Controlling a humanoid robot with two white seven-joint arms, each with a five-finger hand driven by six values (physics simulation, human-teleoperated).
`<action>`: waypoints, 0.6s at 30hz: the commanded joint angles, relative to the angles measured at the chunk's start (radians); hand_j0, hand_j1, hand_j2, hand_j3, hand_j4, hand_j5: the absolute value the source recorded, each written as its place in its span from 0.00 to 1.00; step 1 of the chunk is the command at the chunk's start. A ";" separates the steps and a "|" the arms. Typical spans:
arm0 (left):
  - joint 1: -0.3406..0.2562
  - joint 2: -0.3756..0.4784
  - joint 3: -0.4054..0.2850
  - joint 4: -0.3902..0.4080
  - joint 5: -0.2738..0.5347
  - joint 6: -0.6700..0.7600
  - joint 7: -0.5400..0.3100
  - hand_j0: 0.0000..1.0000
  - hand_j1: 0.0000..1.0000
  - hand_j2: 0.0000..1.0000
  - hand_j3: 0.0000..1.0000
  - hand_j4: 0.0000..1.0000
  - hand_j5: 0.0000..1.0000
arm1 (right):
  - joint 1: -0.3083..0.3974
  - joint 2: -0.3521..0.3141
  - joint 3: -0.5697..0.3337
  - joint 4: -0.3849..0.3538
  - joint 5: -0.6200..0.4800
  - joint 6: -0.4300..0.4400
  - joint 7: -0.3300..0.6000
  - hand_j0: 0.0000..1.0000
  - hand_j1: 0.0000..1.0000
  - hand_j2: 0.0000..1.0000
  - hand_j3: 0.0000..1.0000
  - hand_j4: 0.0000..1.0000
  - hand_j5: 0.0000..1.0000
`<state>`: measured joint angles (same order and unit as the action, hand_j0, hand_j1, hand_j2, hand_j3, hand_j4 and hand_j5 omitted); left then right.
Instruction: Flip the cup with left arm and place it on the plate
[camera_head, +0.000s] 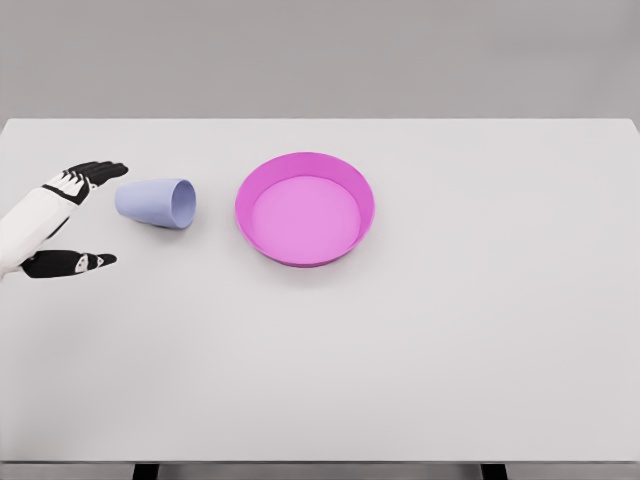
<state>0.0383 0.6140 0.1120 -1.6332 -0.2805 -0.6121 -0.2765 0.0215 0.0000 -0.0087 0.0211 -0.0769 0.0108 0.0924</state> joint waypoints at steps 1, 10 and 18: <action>0.000 0.001 0.003 0.001 0.007 0.001 0.000 1.00 1.00 1.00 1.00 1.00 1.00 | 0.000 0.000 -0.004 0.000 -0.006 0.000 0.001 1.00 1.00 1.00 1.00 1.00 1.00; 0.011 -0.034 0.034 0.003 0.001 0.001 -0.049 1.00 1.00 1.00 1.00 1.00 1.00 | 0.002 0.000 0.001 0.000 0.002 0.000 0.000 1.00 1.00 1.00 1.00 1.00 1.00; 0.058 -0.019 0.043 0.015 0.001 0.001 -0.059 1.00 1.00 1.00 1.00 1.00 1.00 | 0.002 0.000 0.001 0.000 0.002 0.000 0.000 1.00 1.00 1.00 1.00 1.00 1.00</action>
<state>0.0966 0.5881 0.1524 -1.6191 -0.2871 -0.6125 -0.3354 0.0230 0.0000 -0.0078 0.0213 -0.0753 0.0108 0.0919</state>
